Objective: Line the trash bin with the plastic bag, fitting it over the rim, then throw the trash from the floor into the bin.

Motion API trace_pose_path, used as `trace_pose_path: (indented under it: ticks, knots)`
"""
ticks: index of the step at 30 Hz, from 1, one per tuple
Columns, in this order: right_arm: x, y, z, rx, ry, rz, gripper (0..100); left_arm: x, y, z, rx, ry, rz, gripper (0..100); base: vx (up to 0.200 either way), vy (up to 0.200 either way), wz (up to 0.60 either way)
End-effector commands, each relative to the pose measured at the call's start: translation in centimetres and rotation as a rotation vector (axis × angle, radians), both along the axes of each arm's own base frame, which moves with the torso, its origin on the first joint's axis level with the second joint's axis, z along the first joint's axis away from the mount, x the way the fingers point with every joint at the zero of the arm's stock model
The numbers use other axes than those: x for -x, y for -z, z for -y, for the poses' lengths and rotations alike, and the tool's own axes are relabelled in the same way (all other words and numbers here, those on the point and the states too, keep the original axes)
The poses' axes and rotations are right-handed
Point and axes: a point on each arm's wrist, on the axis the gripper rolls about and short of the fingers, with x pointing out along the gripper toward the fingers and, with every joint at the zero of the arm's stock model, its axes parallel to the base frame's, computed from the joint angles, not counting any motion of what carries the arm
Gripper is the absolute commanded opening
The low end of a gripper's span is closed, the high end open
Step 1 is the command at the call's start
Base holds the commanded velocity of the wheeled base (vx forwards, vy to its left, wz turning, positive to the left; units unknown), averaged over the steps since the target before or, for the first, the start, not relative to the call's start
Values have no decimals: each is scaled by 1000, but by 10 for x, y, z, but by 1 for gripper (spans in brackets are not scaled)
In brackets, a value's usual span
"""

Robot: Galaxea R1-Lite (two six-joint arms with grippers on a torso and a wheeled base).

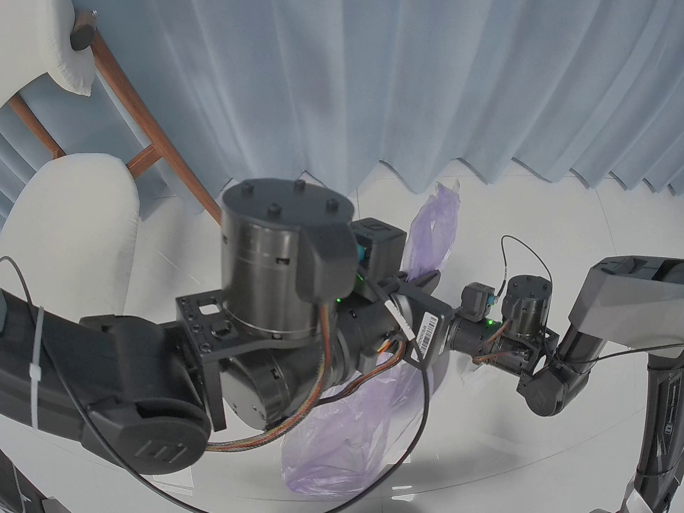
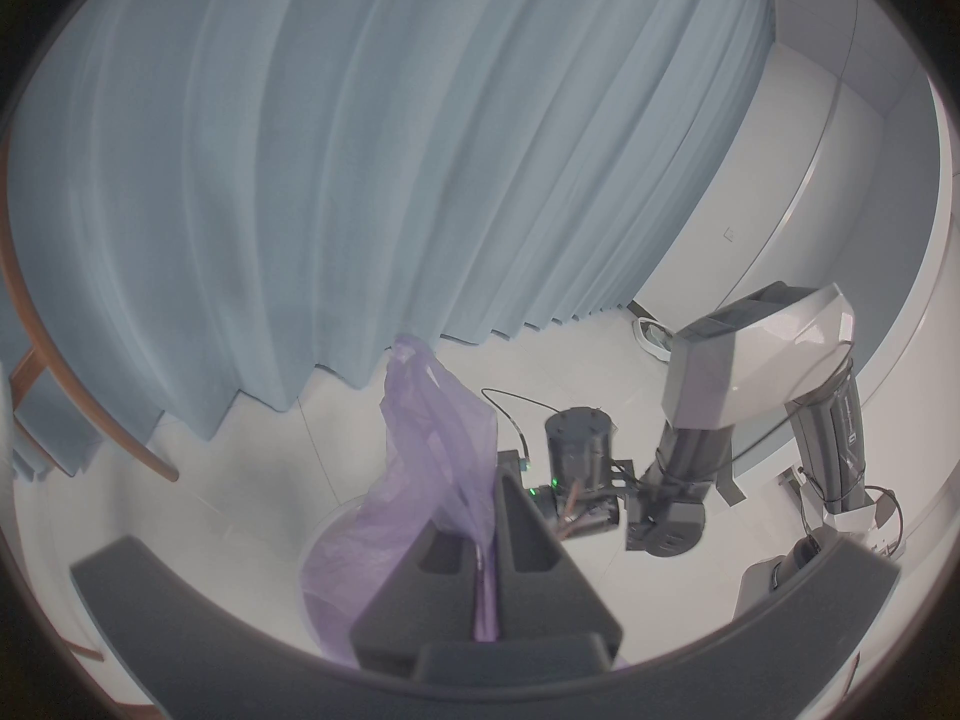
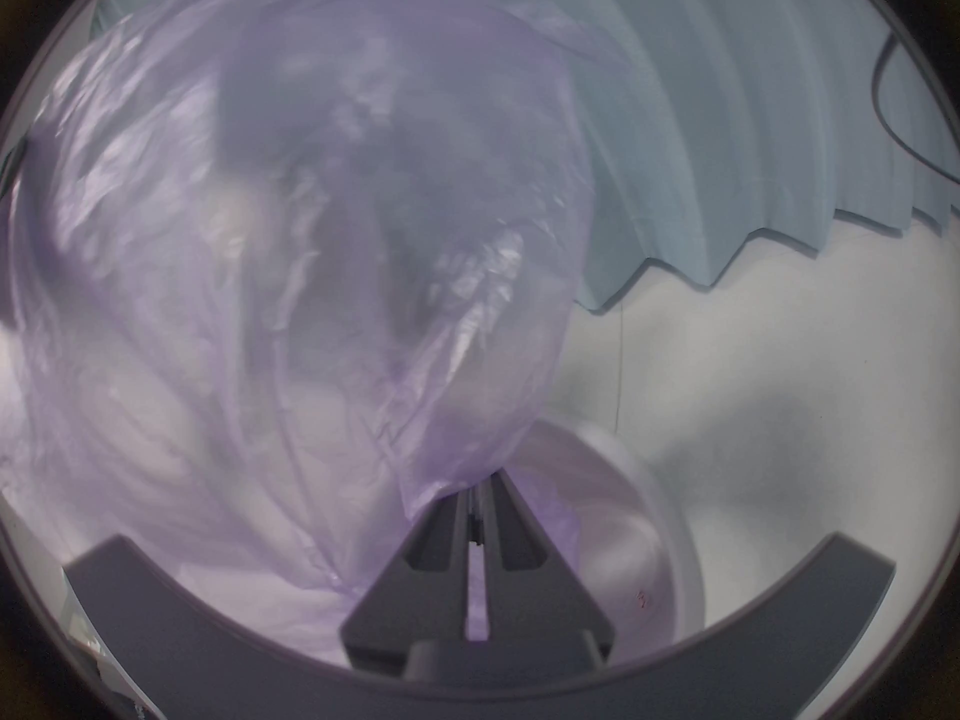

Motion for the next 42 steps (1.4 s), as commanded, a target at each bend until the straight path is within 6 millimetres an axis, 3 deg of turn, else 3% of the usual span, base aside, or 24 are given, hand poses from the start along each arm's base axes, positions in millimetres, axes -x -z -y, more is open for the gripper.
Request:
trace_pose_path:
  ticks: [1,4,8,9,14,17,19,20,21,23,24,26,27,33,35,37,42]
  knots:
    - [29,18,-6,39,-64,-40,0,-15,19,10,-8,-17,-21,0,0,0,0]
    - [24,15,0,24,-36,-8,0,-33,21,17,18,-46,6,0,0,0,0]
    - [13,-1,23,7,61,31,0,-47,16,28,63,-62,38,0,0,0,0]
    - [17,-11,31,-11,107,19,0,-56,14,29,77,-77,47,0,0,0,0]
    - [35,-24,64,-20,226,-58,0,-76,10,31,102,-111,63,0,0,0,0]
    - [60,-29,68,-6,211,-87,0,-81,8,30,112,-120,69,0,0,0,0]
    - [82,-27,57,12,147,-120,0,-85,9,31,114,-127,70,0,0,0,0]
    - [84,-27,56,12,142,-122,0,-85,10,31,113,-127,69,0,0,0,0]
    - [102,-24,42,24,70,-155,0,-86,12,32,111,-128,68,0,0,0,0]
    - [111,-21,35,35,34,-173,0,-86,11,32,112,-128,67,0,0,0,0]
    - [127,-15,19,52,-38,-206,0,-87,10,32,116,-130,70,0,0,0,0]
    - [129,-15,15,54,-51,-210,0,-87,10,32,117,-130,69,0,0,0,0]
    - [140,-7,-3,61,-105,-238,0,-87,10,32,123,-132,68,0,0,0,0]
    - [158,26,-38,75,-200,-282,0,-89,6,28,135,-143,72,0,0,0,0]
    - [159,27,-39,77,-203,-284,0,-90,7,27,133,-145,72,0,0,0,0]
    - [173,33,-58,87,-261,-292,0,-91,4,27,140,-148,78,0,0,0,0]
    - [183,40,-91,47,-290,-291,0,-92,-1,28,153,-149,88,0,0,0,0]
